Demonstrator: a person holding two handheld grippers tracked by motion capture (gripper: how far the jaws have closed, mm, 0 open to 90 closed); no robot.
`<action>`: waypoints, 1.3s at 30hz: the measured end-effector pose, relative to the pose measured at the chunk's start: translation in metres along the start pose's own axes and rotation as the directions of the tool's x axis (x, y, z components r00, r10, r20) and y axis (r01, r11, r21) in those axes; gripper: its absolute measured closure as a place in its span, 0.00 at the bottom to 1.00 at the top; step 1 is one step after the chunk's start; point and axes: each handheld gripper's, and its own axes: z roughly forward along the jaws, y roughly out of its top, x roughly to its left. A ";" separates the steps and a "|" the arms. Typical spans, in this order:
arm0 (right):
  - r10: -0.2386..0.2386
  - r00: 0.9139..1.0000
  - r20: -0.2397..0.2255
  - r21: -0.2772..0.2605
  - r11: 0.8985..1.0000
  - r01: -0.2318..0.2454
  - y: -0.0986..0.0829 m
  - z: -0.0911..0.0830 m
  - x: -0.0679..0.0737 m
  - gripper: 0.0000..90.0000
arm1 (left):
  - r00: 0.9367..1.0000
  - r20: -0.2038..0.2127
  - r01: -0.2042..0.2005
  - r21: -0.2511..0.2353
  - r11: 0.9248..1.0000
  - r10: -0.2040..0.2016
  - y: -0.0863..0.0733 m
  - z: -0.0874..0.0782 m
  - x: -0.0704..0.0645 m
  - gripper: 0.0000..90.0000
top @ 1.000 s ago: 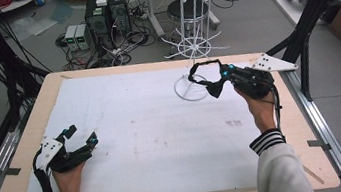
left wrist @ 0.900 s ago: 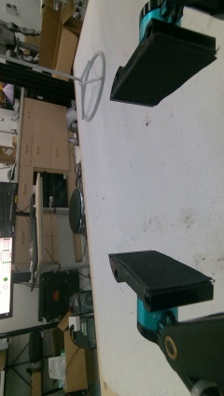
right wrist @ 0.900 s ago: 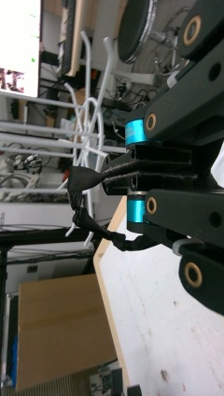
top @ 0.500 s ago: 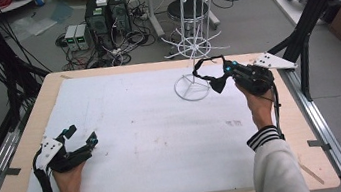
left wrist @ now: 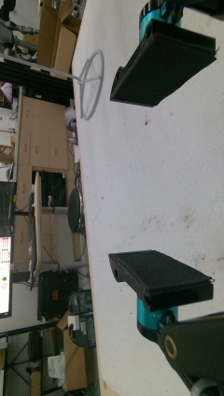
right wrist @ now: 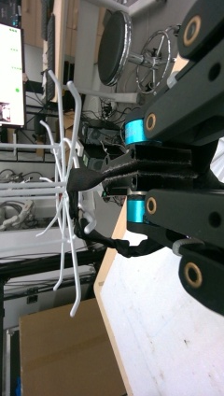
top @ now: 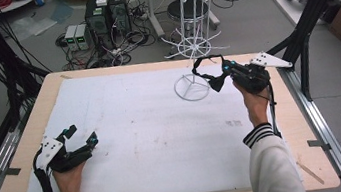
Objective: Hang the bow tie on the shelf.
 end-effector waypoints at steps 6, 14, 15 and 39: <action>0.002 1.000 0.008 0.010 1.000 -0.002 -0.004 0.007 0.000 0.97 | 1.000 -0.001 -0.005 0.001 1.000 0.005 0.000 0.000 0.000 0.21; 0.008 1.000 0.026 0.032 0.999 -0.009 -0.009 0.014 0.000 0.97 | 1.000 0.003 0.003 0.000 1.000 -0.003 0.000 0.000 0.000 0.21; 0.010 1.000 0.027 0.034 0.999 -0.011 -0.009 0.015 0.000 0.97 | 1.000 0.001 0.001 -0.001 1.000 -0.001 0.000 0.000 0.000 0.21; -0.119 0.989 0.090 0.260 0.961 0.092 -0.018 0.026 0.011 0.01 | 1.000 0.001 0.002 0.001 1.000 -0.002 0.000 0.000 0.001 0.21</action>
